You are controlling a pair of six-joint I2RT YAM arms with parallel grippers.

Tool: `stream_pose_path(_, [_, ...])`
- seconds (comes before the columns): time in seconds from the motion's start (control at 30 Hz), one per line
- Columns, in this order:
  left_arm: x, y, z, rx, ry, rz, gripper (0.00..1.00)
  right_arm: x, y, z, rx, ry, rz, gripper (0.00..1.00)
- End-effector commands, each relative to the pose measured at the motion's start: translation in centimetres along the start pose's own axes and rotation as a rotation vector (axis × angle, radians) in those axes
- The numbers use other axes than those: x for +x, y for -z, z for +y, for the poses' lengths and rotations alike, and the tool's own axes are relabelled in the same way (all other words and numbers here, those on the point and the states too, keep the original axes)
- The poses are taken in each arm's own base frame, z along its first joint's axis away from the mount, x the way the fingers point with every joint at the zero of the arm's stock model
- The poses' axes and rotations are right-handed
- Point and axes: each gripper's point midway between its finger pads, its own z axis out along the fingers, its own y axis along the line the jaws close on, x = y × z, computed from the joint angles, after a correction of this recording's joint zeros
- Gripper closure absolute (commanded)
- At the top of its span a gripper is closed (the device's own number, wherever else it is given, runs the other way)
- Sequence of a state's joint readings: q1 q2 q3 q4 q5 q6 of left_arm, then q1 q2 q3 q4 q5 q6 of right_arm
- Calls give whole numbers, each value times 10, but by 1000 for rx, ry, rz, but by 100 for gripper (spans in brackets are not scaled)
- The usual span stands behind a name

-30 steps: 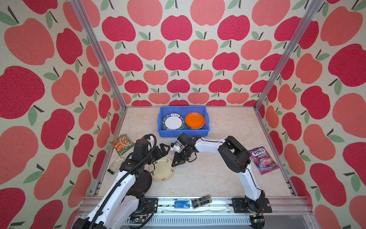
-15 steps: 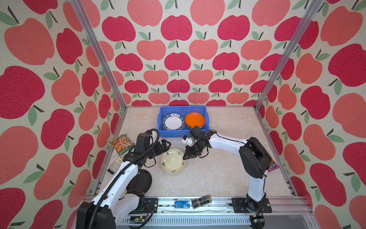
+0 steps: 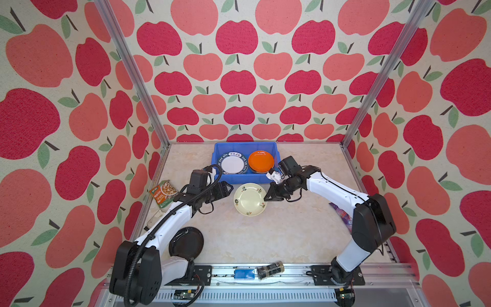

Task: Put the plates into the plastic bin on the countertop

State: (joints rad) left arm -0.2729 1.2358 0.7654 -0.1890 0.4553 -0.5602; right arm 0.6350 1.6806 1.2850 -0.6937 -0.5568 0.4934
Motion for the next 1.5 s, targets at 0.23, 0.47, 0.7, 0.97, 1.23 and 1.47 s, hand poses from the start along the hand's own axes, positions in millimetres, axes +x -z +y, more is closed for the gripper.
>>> stream_pose_path(0.23, [-13, -2, -24, 93, -34, -26, 43, -23, -3, 18, -103, -14, -8, 100])
stream_pose_path(0.47, [-10, -4, -24, 106, -20, -24, 53, -33, -3, 27, -160, -28, -15, 100])
stream_pose_path(0.7, [-12, -6, -23, 96, -15, -21, 76, -39, -5, 30, -187, -34, -17, 100])
stream_pose_path(0.97, [-14, -11, -23, 94, -7, -4, 100, -47, -5, 30, -205, -48, -37, 100])
stream_pose_path(1.23, [-46, -13, -31, 72, -38, -41, 100, -70, 8, 8, -145, -96, -110, 72])
stream_pose_path(1.47, [-94, -17, -53, 80, -104, -101, 100, -93, 67, -18, -133, -135, -293, 64])
